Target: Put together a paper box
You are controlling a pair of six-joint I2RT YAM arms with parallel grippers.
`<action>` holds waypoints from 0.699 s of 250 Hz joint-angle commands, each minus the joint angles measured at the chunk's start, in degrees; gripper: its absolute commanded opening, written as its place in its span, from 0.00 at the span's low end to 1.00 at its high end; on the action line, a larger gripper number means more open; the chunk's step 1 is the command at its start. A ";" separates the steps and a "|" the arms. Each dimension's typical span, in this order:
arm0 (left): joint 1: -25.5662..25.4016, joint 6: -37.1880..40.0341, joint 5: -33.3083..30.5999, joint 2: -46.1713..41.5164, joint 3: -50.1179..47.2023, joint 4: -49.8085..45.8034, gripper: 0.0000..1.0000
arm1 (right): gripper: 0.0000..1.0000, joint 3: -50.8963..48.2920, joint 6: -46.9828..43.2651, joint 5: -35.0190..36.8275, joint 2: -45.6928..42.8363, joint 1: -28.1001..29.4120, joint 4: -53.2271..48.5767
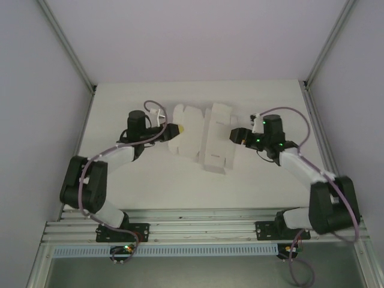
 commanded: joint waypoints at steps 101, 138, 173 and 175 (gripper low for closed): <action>-3.88 -2.79 6.11 -13.57 7.19 4.40 0.00 | 0.70 -12.72 11.23 -18.75 -11.29 -9.62 20.50; -3.99 -1.75 4.68 -14.54 6.60 3.20 0.00 | 0.59 -12.81 12.14 -21.64 -11.94 -9.60 24.62; -3.96 -1.52 3.12 -14.82 6.41 2.36 0.00 | 0.40 -10.70 12.10 -21.82 -11.64 -9.55 21.50; -4.01 -1.42 3.12 -14.83 6.41 2.12 0.00 | 0.39 -10.66 12.11 -21.79 -11.65 -9.60 21.28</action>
